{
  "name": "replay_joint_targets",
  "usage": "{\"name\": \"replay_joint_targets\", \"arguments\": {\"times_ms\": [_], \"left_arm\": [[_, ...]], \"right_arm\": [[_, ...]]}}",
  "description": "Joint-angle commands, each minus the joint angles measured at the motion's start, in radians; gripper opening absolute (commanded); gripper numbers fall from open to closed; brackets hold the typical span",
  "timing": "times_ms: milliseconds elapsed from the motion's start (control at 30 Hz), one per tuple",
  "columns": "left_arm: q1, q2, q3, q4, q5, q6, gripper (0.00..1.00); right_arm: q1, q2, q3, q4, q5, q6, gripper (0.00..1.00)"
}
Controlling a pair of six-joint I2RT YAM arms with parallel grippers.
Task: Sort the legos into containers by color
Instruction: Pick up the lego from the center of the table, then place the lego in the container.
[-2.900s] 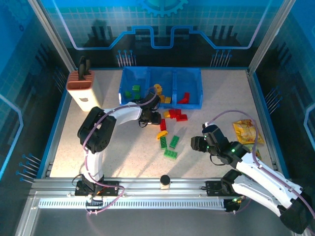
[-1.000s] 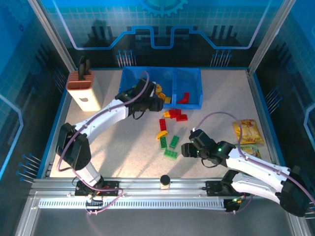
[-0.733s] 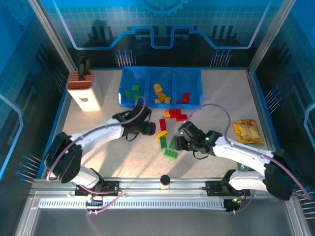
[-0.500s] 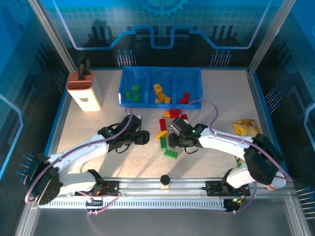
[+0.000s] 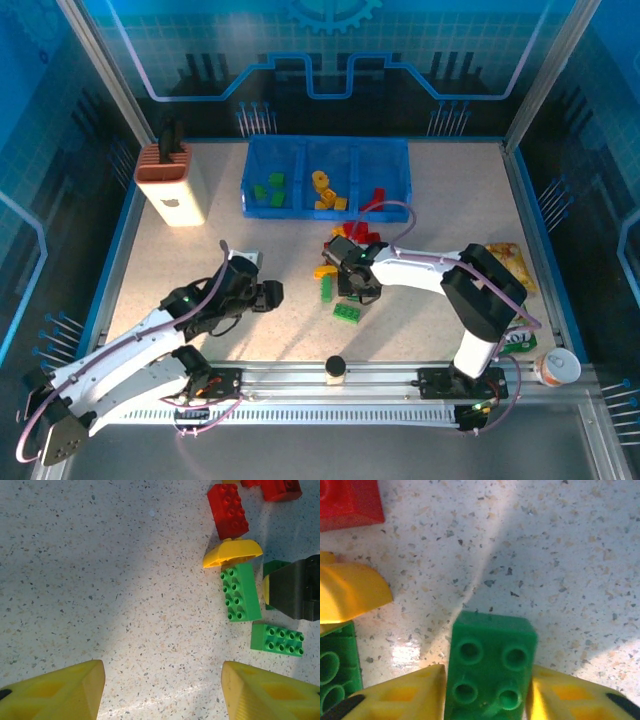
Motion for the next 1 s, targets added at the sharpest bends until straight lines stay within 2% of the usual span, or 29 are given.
{"name": "replay_joint_targets", "arguments": {"times_ms": [0, 167, 367, 667, 967], "left_arm": [[-0.005, -0.017, 0.002, -0.036, -0.016, -0.01, 0.64], [-0.006, -0.05, 0.02, -0.061, -0.019, -0.01, 0.63], [-0.006, -0.153, 0.056, -0.115, -0.032, -0.01, 0.62], [-0.006, -0.282, 0.123, -0.252, -0.039, -0.026, 0.62], [-0.007, -0.337, 0.141, -0.291, -0.02, -0.045, 0.62]], "right_arm": [[0.015, 0.014, 0.049, -0.058, 0.032, 0.01, 0.32], [0.029, -0.028, 0.188, -0.163, 0.122, -0.043, 0.27], [0.025, -0.009, 0.394, -0.094, 0.098, -0.225, 0.28], [-0.041, 0.232, 0.763, -0.045, -0.034, -0.324, 0.28], [-0.051, 0.529, 1.203, -0.088, -0.106, -0.384, 0.28]]}}
